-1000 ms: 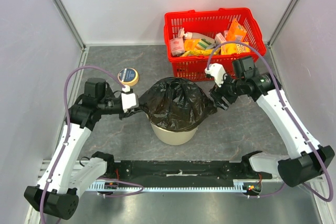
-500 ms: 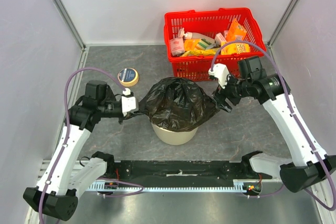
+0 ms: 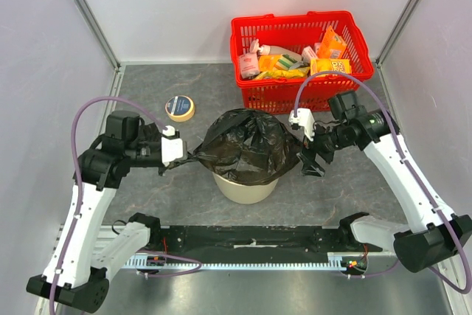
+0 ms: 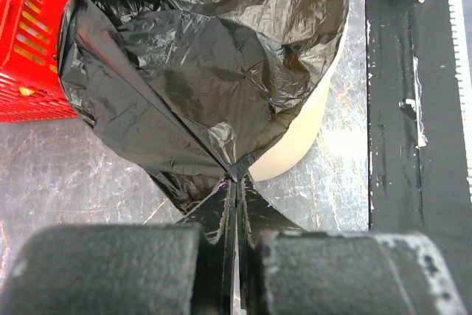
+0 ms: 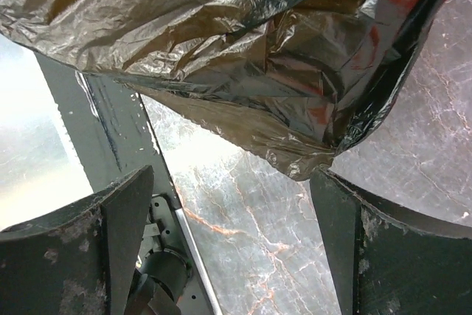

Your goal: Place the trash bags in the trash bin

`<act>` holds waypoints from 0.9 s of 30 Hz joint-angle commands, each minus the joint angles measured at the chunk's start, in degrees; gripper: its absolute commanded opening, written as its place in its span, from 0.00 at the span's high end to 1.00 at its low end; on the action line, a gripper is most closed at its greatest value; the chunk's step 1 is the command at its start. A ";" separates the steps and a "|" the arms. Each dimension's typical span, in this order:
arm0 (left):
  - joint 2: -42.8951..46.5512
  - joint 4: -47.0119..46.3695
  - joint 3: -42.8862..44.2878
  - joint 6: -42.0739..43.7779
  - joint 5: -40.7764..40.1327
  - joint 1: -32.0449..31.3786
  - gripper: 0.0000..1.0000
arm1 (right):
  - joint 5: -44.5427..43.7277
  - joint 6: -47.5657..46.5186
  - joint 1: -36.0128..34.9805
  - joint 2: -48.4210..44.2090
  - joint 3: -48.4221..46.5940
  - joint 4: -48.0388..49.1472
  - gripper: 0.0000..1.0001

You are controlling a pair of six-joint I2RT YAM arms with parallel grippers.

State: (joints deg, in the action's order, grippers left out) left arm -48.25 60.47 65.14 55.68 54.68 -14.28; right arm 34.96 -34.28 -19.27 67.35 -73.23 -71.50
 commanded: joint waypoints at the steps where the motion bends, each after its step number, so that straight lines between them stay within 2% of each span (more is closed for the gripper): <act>1: 1.05 5.80 4.02 3.03 2.72 -0.22 0.98 | 2.92 -0.44 0.11 0.15 1.69 3.56 0.06; 9: 2.72 8.61 4.72 3.91 3.16 -0.31 0.98 | 3.27 0.62 -0.07 2.78 1.08 8.22 0.07; 16: 3.42 12.56 7.80 3.56 5.97 -0.31 0.98 | 6.00 1.06 -0.51 4.63 2.30 9.89 0.16; 27: 5.80 13.36 4.82 3.38 6.85 -0.39 0.98 | 9.68 1.67 -0.68 3.32 6.69 16.56 0.22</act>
State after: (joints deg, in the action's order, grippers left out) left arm -43.00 72.79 70.85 57.34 58.94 -14.52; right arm 40.60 -33.21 -19.77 72.05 -68.62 -59.94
